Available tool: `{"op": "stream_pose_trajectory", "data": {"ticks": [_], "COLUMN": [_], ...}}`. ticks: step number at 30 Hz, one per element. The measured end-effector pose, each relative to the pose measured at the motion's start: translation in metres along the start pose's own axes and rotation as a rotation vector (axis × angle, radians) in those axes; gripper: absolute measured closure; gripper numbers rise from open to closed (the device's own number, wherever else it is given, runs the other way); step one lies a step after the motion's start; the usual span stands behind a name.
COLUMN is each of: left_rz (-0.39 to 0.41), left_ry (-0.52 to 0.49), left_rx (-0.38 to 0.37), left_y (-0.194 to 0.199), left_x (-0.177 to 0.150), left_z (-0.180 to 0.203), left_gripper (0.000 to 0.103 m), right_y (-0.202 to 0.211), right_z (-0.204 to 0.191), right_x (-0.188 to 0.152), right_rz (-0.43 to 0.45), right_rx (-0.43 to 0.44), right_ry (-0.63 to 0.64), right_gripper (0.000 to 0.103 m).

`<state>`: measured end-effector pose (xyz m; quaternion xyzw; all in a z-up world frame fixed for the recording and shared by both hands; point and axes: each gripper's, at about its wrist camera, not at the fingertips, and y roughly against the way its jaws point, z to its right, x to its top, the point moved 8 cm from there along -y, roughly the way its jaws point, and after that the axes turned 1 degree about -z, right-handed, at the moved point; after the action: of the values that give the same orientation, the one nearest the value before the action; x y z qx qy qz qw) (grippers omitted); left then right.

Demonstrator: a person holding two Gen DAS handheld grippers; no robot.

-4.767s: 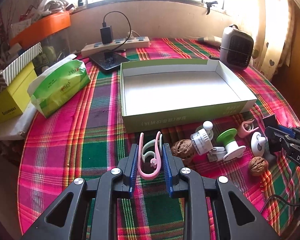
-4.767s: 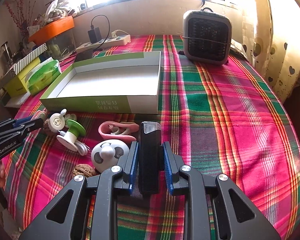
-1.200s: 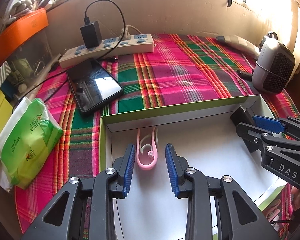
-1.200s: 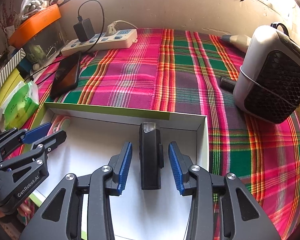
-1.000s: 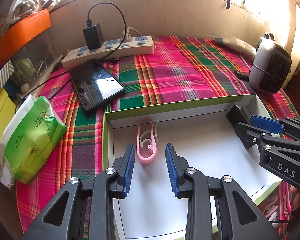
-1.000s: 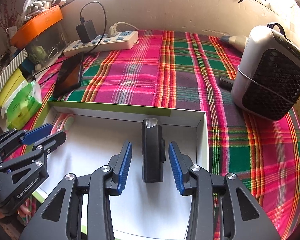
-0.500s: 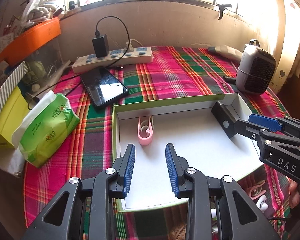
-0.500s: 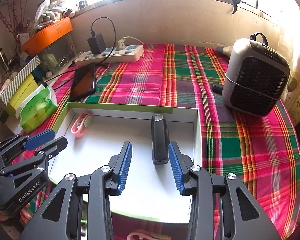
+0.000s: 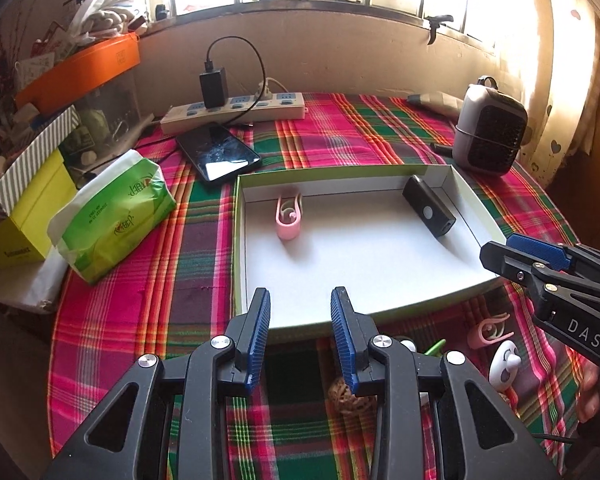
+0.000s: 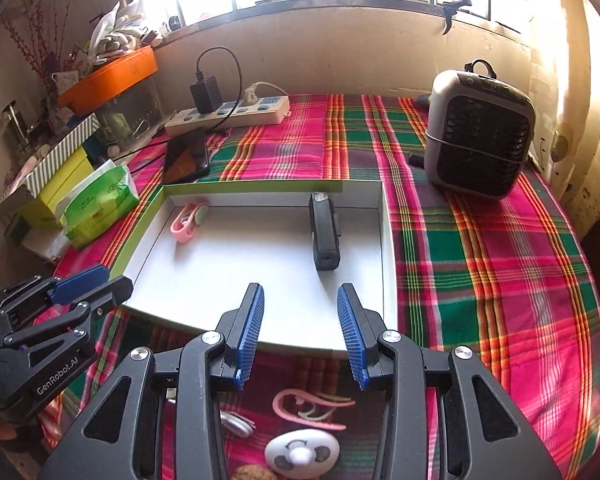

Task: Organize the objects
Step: 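Withdraw both grippers from the box toward the walnuts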

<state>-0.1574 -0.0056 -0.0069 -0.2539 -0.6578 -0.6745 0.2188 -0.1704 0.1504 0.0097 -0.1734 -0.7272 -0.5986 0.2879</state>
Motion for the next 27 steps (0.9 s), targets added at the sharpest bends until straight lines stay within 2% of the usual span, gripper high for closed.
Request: {"op": "stream_pose_trajectory", "data": {"ticks": [14, 27], "left_rz": [0.017, -0.002], "left_ry": [0.018, 0.002], "left_rx": [-0.047, -0.123], "left_y": [0.021, 0.018], "left_x": [-0.04, -0.073], "left_z": [-0.003, 0.003], "left_gripper": [0.073, 0.073], "right_y": [0.027, 0.04], "right_z": [0.004, -0.004], "right_x": [-0.041, -0.074], "right_rz": [0.044, 0.07], "right_rx": [-0.025, 0.017], "right_ry": [-0.002, 0.009], "right_gripper": [0.063, 0.063]}}
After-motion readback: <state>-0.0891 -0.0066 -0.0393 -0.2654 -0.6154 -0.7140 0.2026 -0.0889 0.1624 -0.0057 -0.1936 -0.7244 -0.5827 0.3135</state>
